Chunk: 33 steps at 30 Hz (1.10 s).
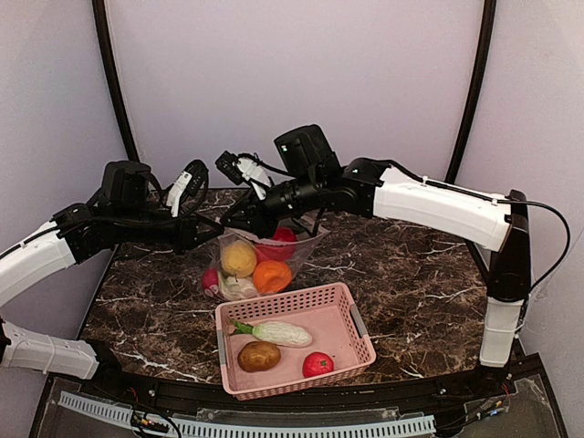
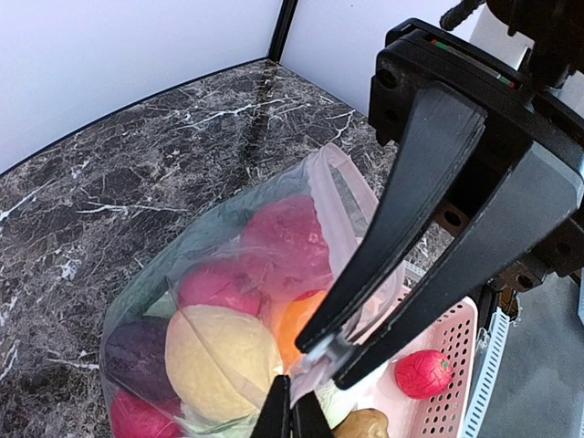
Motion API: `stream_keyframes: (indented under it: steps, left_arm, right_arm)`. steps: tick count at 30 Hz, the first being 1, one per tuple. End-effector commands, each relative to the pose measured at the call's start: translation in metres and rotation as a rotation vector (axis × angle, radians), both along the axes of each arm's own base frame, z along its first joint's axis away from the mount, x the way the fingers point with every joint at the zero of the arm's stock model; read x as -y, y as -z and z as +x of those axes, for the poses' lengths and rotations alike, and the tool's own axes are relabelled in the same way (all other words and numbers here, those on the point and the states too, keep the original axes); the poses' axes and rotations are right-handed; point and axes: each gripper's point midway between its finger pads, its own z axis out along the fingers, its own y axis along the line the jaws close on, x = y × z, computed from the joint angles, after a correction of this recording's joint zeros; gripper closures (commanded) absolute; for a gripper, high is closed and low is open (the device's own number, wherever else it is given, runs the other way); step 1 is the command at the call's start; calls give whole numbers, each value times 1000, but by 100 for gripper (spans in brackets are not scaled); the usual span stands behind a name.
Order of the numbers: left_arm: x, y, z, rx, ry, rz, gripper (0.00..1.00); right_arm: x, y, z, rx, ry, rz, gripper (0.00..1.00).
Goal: Place the food in the zip-top bag and seal the zipper
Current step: Zip the zipper on the zipper food storage bag.
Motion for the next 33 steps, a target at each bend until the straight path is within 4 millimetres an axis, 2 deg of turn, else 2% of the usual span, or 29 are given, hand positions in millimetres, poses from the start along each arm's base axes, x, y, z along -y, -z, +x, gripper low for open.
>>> stream_keyframes:
  steps: [1, 17, 33]
  left_arm:
    - [-4, -27, 11, 49, -44, -44, 99]
    - [-6, -42, 12, 62, -40, -81, 99]
    - [-26, -43, 38, 34, -192, -94, 99]
  right_arm:
    - [16, 5, 7, 18, 46, -41, 100]
    - [41, 11, 14, 34, 104, -76, 100]
    - [64, 17, 18, 35, 170, -106, 100]
